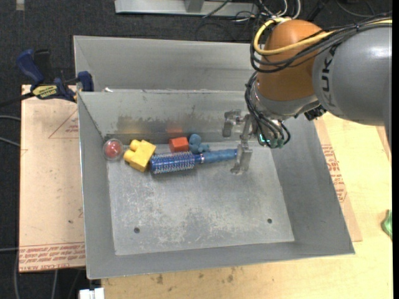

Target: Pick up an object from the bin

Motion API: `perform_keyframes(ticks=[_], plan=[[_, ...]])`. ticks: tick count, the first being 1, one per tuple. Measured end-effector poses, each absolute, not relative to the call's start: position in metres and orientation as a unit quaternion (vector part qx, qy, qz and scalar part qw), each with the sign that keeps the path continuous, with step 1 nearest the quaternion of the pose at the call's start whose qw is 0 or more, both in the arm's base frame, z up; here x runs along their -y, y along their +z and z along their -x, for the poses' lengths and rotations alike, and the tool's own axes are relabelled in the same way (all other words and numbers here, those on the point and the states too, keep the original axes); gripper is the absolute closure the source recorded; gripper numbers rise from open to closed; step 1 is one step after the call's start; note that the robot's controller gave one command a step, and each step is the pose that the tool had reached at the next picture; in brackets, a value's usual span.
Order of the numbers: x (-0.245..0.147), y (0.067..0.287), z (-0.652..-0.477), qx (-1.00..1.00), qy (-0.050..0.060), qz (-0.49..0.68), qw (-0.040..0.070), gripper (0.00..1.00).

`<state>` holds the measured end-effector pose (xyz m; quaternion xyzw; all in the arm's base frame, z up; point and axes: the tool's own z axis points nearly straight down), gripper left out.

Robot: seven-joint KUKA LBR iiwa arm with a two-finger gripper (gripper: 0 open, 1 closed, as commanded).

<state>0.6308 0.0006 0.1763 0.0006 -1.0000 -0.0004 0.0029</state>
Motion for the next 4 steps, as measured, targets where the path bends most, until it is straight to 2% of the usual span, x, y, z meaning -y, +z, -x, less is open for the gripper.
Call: perform_keyframes(ticks=[1, 2, 3, 4], plan=[[-0.033, 0.082, -0.649, 1.000, -0.001, -0.004, 0.002, 0.00], [-0.022, 0.073, -0.652, 0.990, 0.000, -0.144, -0.003, 0.00], [-0.022, 0.073, -0.652, 0.990, -0.001, -0.144, -0.004, 1.00], [-0.019, 0.202, -0.627, 0.985, 0.000, -0.170, -0.005, 1.00]])
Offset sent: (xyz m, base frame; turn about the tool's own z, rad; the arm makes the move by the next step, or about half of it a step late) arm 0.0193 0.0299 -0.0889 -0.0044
